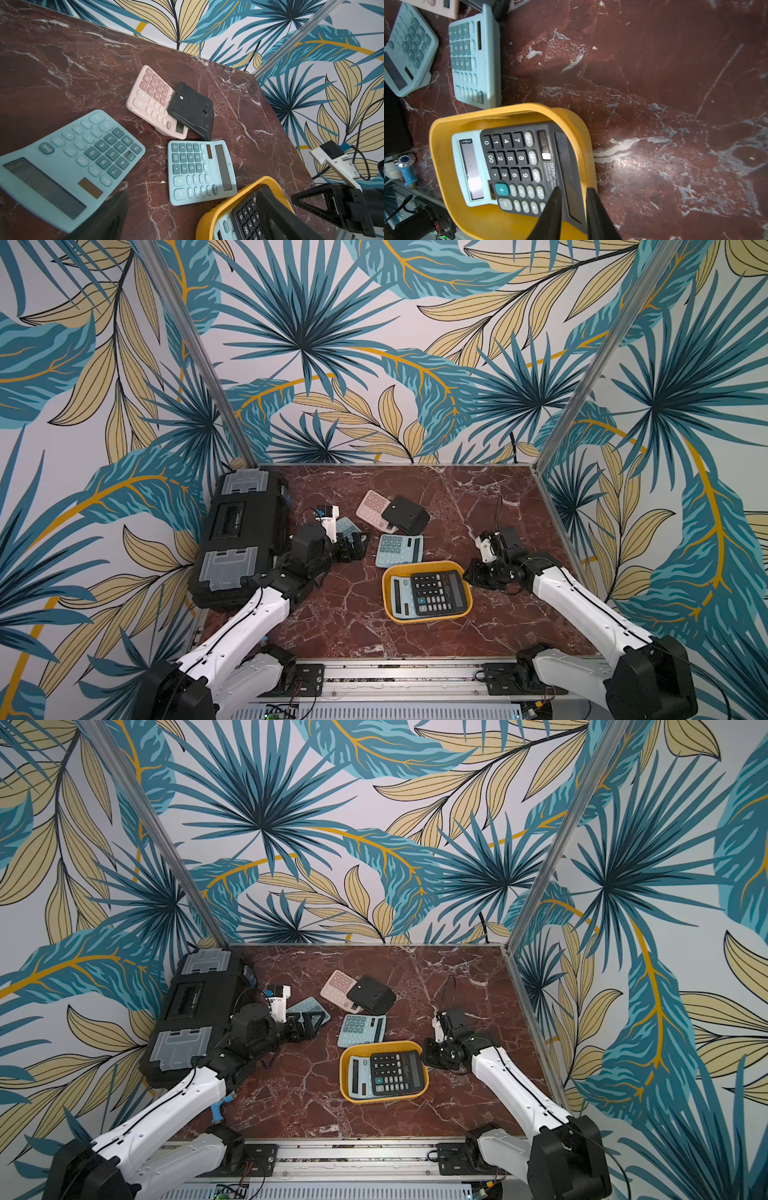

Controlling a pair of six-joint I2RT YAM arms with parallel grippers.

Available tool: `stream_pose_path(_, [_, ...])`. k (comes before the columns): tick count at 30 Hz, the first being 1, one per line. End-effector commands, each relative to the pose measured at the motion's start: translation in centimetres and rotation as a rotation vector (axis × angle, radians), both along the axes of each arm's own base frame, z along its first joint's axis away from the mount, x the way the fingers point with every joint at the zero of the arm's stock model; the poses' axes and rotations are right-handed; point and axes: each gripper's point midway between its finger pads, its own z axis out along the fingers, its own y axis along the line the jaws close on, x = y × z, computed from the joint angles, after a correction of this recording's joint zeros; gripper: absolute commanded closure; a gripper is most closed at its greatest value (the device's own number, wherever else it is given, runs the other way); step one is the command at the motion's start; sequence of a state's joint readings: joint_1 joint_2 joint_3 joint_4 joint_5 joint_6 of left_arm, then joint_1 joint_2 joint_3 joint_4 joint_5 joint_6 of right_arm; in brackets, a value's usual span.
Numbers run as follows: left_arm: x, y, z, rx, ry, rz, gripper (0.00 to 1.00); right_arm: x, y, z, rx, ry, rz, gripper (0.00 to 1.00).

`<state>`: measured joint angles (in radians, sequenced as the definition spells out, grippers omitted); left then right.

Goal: Put the calculator in the storage box
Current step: Place the calculator in the storage box, then pick up the calculator at the center of the board.

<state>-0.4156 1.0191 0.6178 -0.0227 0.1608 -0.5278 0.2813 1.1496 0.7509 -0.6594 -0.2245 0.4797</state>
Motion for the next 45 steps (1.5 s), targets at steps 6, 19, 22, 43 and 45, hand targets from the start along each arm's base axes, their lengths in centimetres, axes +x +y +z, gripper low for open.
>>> stream_pose_path(6, [0.3,0.5,-0.3,0.035,-0.004,0.024,0.00,-0.4,-0.6,1.4,-0.031,-0.035,0.008,0.59])
stream_pose_path(19, [1.1,2.9,-1.7,0.118,0.043,0.133,0.00,0.0,-0.7,2.9,-0.023,-0.111,0.010,0.01])
stream_pose_path(22, [1.2,3.9,-1.8,0.140,0.061,0.169,0.00,0.2,-0.1,3.6,0.016,-0.148,0.020,0.00])
stream_pose_path(43, [0.0,9.0,-8.2,0.118,0.426,0.377,0.00,-2.1,5.0,7.0,0.359,-0.239,0.198,0.01])
stream_pose_path(45, [0.6,8.7,-9.0,0.087,0.452,0.377,0.00,-2.3,4.9,7.0,0.358,-0.241,0.199,0.01])
